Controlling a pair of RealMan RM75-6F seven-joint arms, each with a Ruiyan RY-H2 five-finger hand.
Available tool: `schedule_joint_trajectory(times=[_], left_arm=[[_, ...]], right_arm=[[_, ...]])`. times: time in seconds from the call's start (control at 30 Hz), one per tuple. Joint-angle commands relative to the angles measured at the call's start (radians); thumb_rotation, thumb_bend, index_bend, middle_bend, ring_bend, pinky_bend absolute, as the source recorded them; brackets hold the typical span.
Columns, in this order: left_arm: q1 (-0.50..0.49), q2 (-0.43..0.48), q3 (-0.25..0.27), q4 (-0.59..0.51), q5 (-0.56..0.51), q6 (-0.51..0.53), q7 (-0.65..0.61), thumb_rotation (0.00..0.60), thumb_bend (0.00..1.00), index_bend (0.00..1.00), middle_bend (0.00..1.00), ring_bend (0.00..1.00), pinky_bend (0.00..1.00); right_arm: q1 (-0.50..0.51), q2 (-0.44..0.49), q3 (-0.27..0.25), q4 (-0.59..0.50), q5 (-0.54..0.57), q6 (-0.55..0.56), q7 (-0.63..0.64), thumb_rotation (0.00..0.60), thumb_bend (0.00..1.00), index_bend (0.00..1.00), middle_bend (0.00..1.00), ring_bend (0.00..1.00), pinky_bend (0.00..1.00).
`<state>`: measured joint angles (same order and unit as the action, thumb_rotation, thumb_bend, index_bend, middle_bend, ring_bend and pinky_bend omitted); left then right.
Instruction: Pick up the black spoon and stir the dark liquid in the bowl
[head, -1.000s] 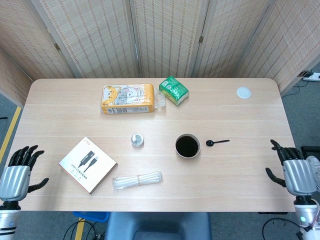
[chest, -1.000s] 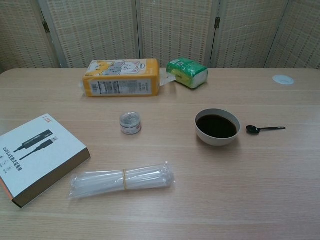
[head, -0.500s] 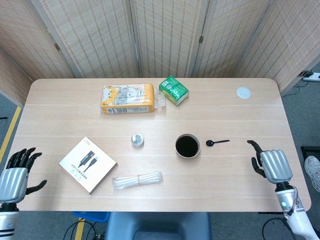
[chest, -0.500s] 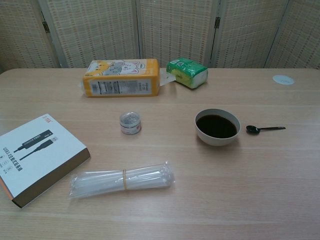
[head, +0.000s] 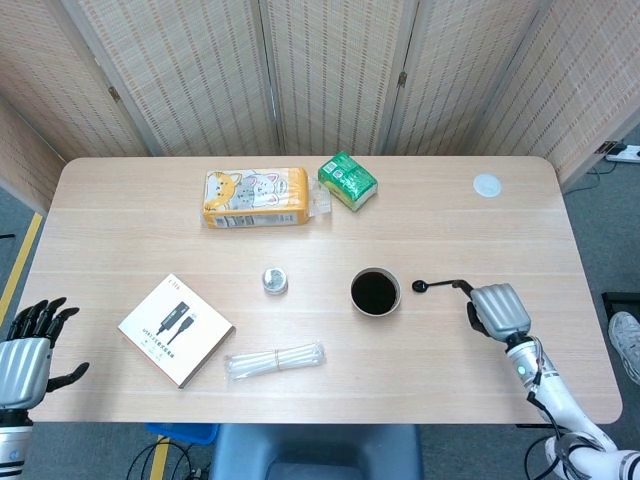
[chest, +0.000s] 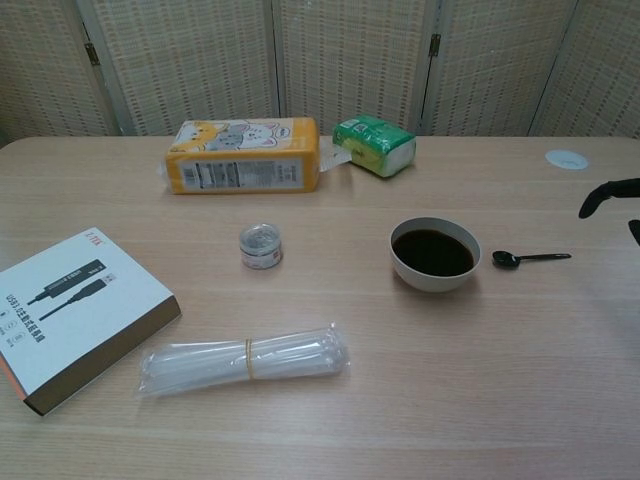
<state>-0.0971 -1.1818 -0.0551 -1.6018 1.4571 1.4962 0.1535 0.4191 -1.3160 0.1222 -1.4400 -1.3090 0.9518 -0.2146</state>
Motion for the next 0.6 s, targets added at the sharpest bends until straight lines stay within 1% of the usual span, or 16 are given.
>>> schedule_joint_trajectory(times=[0.03,0.33,0.6], left_arm=[[0.002,0.001,-0.002,-0.001,-0.002,0.003,-0.005,0.600,0.18,0.23,0.15,0.12,0.14],[0.007,0.000,0.000,-0.003,-0.003,0.005,-0.003,0.600,0.18,0.23,0.15,0.12,0.14],[0.007,0.003,-0.002,-0.008,-0.001,0.007,-0.001,0.600,0.18,0.23,0.15,0.12,0.14]], right_arm=[[0.030,-0.022,-0.002,0.022,0.014,-0.037,-0.028,0.600,0.72,0.27,0.94,1.00,1.00],[0.106,-0.085,0.001,0.105,0.071,-0.137,-0.039,0.600,0.72,0.27,0.94,1.00,1.00],[0.168,-0.175,0.006,0.241,0.117,-0.213,-0.027,0.600,0.74,0.27,0.94,1.00,1.00]])
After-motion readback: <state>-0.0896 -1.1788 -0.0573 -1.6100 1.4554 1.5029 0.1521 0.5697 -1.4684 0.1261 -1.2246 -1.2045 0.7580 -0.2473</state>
